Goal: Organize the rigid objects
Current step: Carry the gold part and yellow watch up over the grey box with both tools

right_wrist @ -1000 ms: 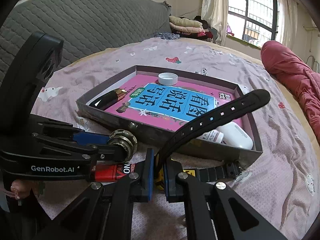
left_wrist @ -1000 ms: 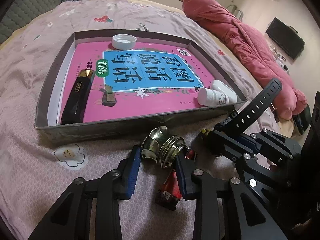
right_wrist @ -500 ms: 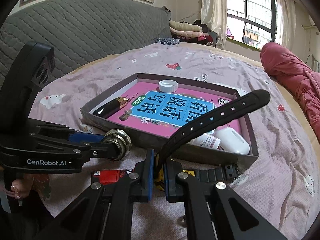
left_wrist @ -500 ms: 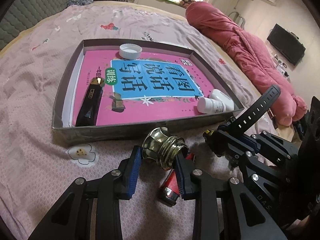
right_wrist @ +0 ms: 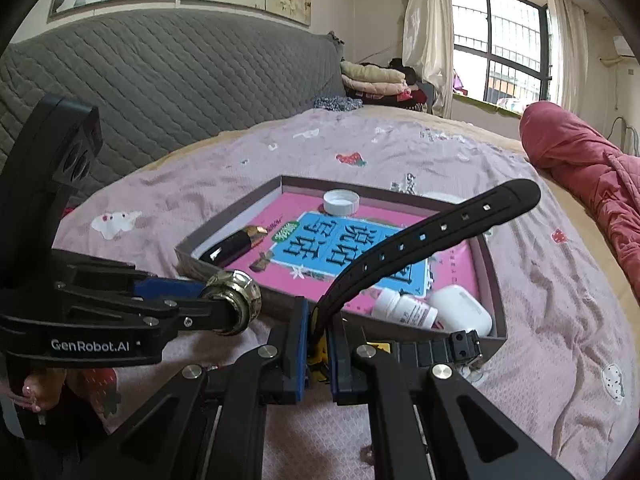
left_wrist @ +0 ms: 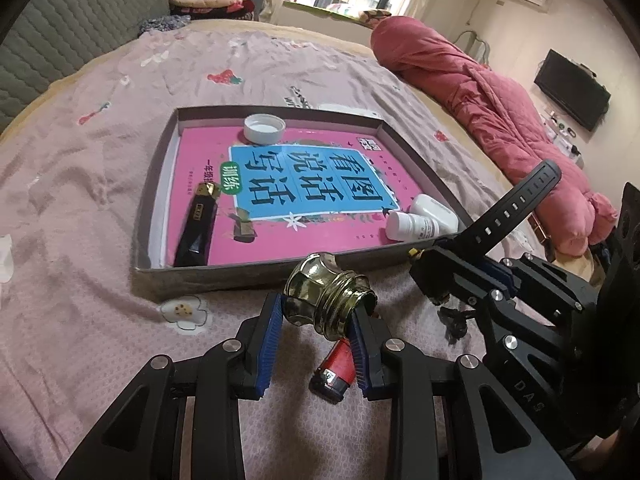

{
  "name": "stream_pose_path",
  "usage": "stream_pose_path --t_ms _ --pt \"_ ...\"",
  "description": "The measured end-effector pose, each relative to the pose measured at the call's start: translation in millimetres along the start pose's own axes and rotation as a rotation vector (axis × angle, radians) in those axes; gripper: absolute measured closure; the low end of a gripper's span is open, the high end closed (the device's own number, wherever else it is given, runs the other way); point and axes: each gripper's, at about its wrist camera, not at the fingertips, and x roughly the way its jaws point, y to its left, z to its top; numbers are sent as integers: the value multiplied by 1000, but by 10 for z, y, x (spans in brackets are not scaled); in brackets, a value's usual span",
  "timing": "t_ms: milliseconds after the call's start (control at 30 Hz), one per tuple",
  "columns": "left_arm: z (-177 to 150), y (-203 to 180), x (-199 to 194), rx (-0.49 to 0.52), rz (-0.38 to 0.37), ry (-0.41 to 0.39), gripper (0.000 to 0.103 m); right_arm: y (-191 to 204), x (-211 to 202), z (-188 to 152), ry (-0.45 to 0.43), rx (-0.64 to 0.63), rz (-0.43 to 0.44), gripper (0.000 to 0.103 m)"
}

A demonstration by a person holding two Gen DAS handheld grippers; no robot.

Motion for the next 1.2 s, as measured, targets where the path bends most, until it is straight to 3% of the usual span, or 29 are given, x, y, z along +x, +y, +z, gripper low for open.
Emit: stream_pose_path --t_ms 533,1200 --pt "144 -77 -272 15 72 -59 71 159 -177 109 -89 -81 -46 95" --pt "409 -158 -355 18 133 -91 70 -78 -304 210 -154 -1 -36 94"
